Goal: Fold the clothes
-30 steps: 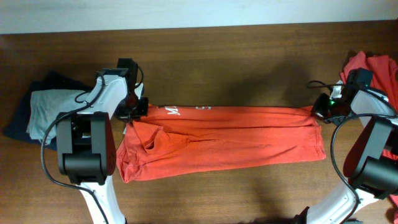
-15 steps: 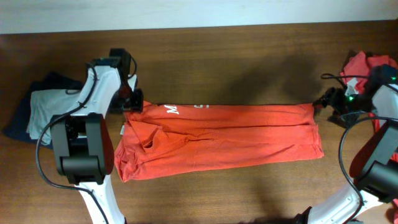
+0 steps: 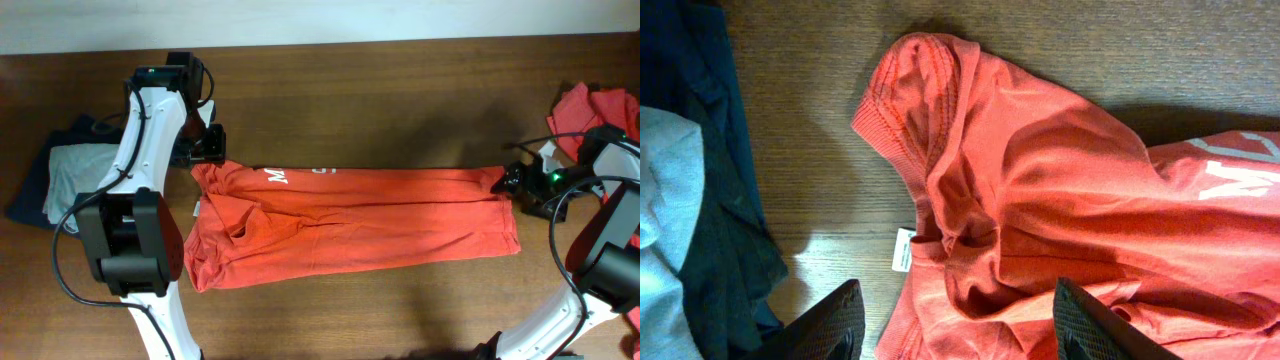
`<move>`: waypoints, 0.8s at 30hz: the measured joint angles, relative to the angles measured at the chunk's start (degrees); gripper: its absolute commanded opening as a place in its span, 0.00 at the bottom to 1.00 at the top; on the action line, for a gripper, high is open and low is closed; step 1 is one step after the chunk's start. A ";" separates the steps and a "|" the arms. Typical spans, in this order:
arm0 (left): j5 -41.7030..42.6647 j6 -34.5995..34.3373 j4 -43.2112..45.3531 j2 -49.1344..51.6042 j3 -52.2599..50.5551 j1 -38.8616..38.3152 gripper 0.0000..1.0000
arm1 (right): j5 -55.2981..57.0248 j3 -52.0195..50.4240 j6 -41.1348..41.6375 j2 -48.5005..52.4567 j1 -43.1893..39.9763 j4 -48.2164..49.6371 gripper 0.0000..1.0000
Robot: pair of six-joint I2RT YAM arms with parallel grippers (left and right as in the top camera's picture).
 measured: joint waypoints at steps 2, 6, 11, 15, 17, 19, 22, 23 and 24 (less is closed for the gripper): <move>0.00 0.15 -0.24 0.00 0.00 0.02 0.61 | -2.45 0.46 -2.25 0.79 -0.22 -0.55 0.95; 0.00 0.15 -0.55 0.00 0.00 0.02 0.61 | -7.21 1.90 -5.01 3.17 -0.31 -2.45 0.92; 0.00 0.22 -0.68 0.00 0.00 0.02 0.61 | -13.14 3.02 -6.36 6.36 -0.37 -8.22 0.87; 0.00 0.37 -0.68 0.00 0.00 0.02 0.61 | -14.51 2.91 -4.61 7.58 -0.37 -10.73 0.84; 0.00 0.39 -0.68 0.00 0.00 0.02 0.61 | -14.51 2.93 -4.17 7.61 -0.37 -10.69 0.83; 0.00 0.72 -0.68 0.00 0.00 0.02 0.61 | -14.51 3.08 -3.58 7.65 -0.44 -10.71 0.84; -0.02 1.40 -0.72 0.00 0.00 0.02 0.61 | -14.64 4.42 -2.93 8.15 -0.70 -11.54 0.85; -0.02 1.49 -0.70 0.00 0.00 0.02 0.61 | -14.64 4.83 -2.91 8.31 -0.74 -11.89 0.85; 0.00 1.66 -0.72 0.00 0.00 0.02 0.61 | -14.32 5.42 -2.84 8.48 -0.83 -12.41 0.86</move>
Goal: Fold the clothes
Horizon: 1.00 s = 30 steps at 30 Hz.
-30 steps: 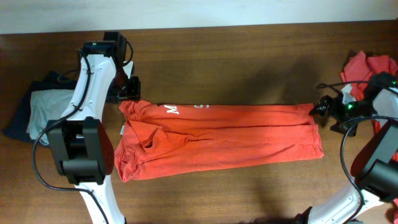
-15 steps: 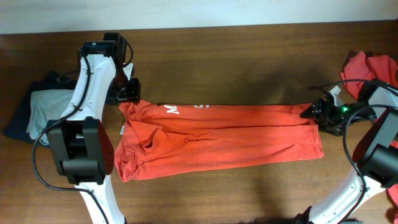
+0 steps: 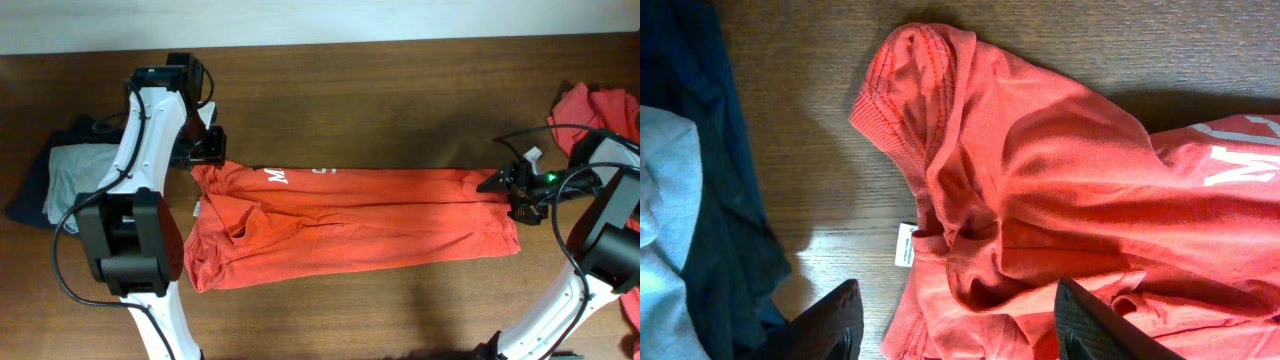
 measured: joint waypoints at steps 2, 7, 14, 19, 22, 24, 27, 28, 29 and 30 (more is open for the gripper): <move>0.00 0.02 0.02 0.00 0.00 0.00 0.61 | 1.55 0.76 0.17 0.04 -0.35 -0.61 0.90; -0.02 0.02 0.07 0.00 0.00 0.00 0.61 | 7.52 2.73 0.76 -0.20 -2.97 -1.60 0.92; -0.02 0.02 0.37 0.00 0.00 0.00 0.62 | 12.63 2.45 0.94 -0.85 -5.31 -2.16 0.90; 0.00 0.02 1.38 0.00 0.00 0.00 0.62 | 14.64 0.33 -0.31 -2.27 -3.82 -0.76 0.91; 0.00 0.02 1.86 0.00 0.00 0.00 0.62 | 15.47 -1.84 -1.44 -3.39 -2.23 -0.15 0.93; 0.00 0.04 2.21 0.00 0.00 0.00 0.63 | 15.91 -3.15 -1.88 -4.11 -0.79 0.31 0.95; 0.00 0.02 2.49 0.00 0.00 0.00 0.63 | 16.50 -3.65 -2.14 -4.55 0.37 0.48 0.96; 0.00 0.04 2.49 0.00 0.00 0.00 0.63 | 16.44 -3.65 -2.49 -4.55 0.37 0.46 0.96; 0.00 0.04 2.49 0.00 0.00 0.00 0.63 | 16.26 -3.69 -2.91 -4.55 0.28 0.44 0.96; 0.00 0.02 2.51 0.00 0.00 0.00 0.63 | 15.82 -3.76 -3.58 -4.55 0.09 0.33 0.96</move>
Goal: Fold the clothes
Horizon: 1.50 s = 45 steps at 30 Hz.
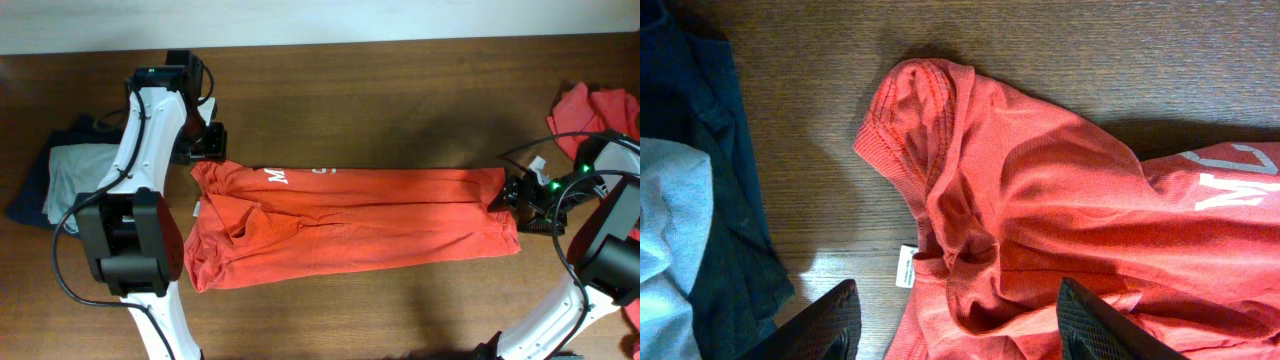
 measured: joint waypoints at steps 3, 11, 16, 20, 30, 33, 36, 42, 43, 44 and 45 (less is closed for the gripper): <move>0.00 0.00 0.07 0.00 0.00 0.00 0.63 | -1.20 -0.13 -1.29 0.00 -0.74 -0.15 0.96; 0.00 0.20 0.39 0.00 0.00 0.00 0.66 | -2.69 -1.11 -2.32 -0.17 -0.15 0.15 0.88; 0.00 0.20 0.39 0.00 0.00 0.00 0.67 | -4.98 -2.58 -2.40 -0.20 2.86 1.44 0.65; 0.00 0.20 0.39 0.00 0.00 0.00 0.67 | -7.26 -3.28 0.44 -0.04 3.98 4.48 0.48; -0.02 1.33 -0.09 0.00 0.04 0.00 0.66 | -6.64 -2.82 5.16 1.18 4.37 6.34 0.04; 0.00 1.53 -1.86 0.00 1.16 0.00 0.65 | -3.45 -1.66 6.97 0.92 5.33 5.29 0.04; 0.02 1.53 -4.66 0.00 4.42 0.09 0.65 | 4.90 0.28 10.84 0.17 5.92 3.72 0.04; -0.02 1.55 -11.17 -1.22 15.78 2.21 0.68 | 26.93 12.41 20.28 -2.47 5.46 -5.35 0.04; 0.00 1.55 -11.87 -1.79 17.35 2.75 0.69 | 27.98 14.91 21.14 -3.65 5.46 -6.10 0.04; 0.00 1.55 -12.72 -2.40 19.10 3.34 0.70 | 28.55 17.42 21.79 -5.11 5.53 -6.80 0.04; 0.00 1.57 -13.20 -3.13 20.46 3.85 0.70 | 28.89 19.67 22.32 -6.71 5.70 -7.41 0.04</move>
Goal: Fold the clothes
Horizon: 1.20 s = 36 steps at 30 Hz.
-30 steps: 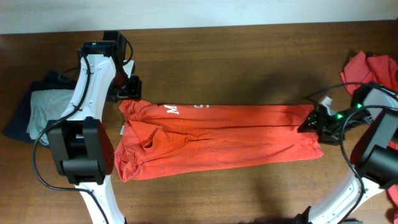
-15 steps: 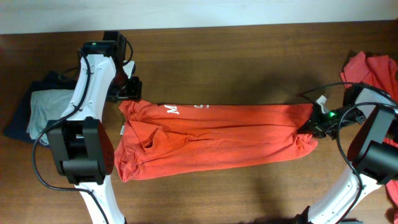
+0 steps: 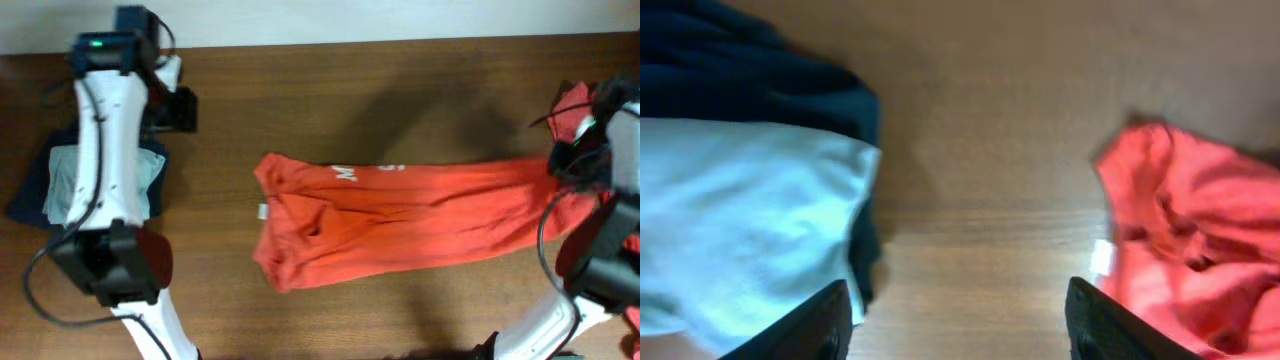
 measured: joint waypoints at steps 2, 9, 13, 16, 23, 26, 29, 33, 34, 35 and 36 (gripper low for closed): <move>-0.04 0.00 -0.83 -1.73 2.56 0.92 0.70 | 0.00 3.43 0.50 -3.52 0.96 -1.09 0.04; 0.00 0.15 -2.08 -6.78 4.90 1.38 0.72 | -4.48 4.74 0.72 -7.96 12.63 -4.55 0.04; -0.02 0.15 -2.71 -7.98 4.90 1.40 0.72 | -6.62 2.93 0.68 -7.02 22.97 -5.35 0.04; -0.02 0.15 -2.95 -8.68 4.90 1.40 0.72 | -7.56 2.29 0.87 -6.91 31.76 -5.31 0.04; -0.02 0.15 -3.32 -9.16 4.90 1.38 0.72 | -8.72 -0.09 3.34 -6.29 51.45 -2.36 0.04; 0.00 0.15 -3.43 -9.16 4.90 1.40 0.72 | -9.05 -2.23 4.76 -5.73 56.43 0.85 0.04; 0.00 0.15 -3.76 -9.16 4.90 1.38 0.72 | -9.20 -5.46 6.60 -5.07 60.30 4.83 0.04; -0.02 0.15 -4.15 -9.16 4.90 1.40 0.72 | -11.32 -9.44 7.89 -4.63 62.62 9.62 0.21; 0.00 0.15 -4.22 -9.16 4.90 1.40 0.72 | -11.87 -9.99 7.78 -4.55 62.84 10.05 0.24; -0.02 0.15 -4.26 -9.16 4.90 1.40 0.72 | -12.79 -10.47 8.07 -4.50 63.08 10.56 0.31; -0.02 0.15 -4.26 -9.16 4.90 1.40 0.72 | -13.90 -10.62 7.93 -4.44 63.28 10.91 0.37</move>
